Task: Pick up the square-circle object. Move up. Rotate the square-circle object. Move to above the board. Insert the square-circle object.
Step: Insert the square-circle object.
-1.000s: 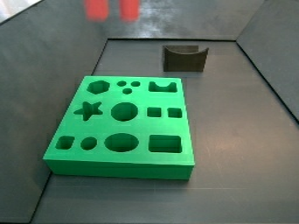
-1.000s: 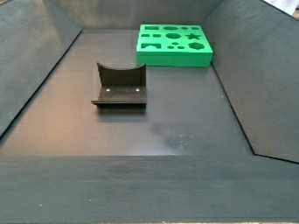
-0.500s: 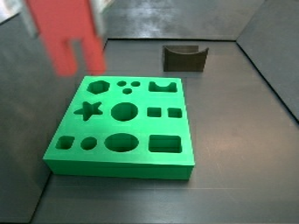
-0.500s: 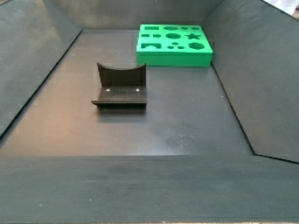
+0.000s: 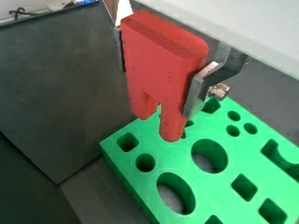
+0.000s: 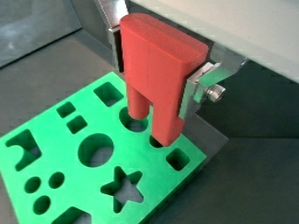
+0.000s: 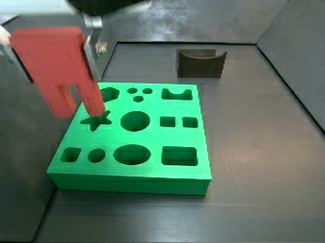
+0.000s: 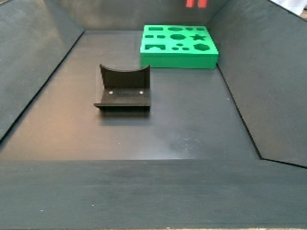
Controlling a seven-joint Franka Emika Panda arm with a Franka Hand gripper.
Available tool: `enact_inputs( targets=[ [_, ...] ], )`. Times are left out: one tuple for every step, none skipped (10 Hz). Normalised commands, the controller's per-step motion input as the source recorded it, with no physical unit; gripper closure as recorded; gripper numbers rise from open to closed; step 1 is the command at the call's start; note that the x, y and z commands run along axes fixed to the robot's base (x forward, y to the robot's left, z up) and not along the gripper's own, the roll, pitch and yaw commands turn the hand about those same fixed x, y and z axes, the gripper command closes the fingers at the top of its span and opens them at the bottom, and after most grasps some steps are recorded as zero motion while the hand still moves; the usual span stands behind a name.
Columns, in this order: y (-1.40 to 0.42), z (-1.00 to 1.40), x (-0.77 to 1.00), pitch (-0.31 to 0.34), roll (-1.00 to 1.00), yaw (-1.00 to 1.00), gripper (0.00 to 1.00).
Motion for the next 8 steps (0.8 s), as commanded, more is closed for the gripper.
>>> enact_inputs(
  targets=[
    [-0.04, -0.93, -0.05, -0.043, 0.0, 0.04, 1.0],
    [-0.03, -0.89, -0.07, -0.114, -0.05, 0.04, 1.0],
    [-0.07, -0.97, 0.0, -0.114, 0.0, 0.0, 1.0],
    [-0.11, -1.0, 0.11, -0.006, 0.07, 0.0, 1.0],
    [-0.11, -1.0, 0.09, 0.0, 0.12, 0.0, 1.0],
    [-0.13, -1.0, 0.0, 0.0, 0.13, 0.02, 1.0],
    [-0.2, -1.0, 0.0, -0.01, 0.06, 0.01, 1.0],
    [-0.18, -1.0, 0.01, -0.004, 0.03, 0.0, 1.0]
  ],
)
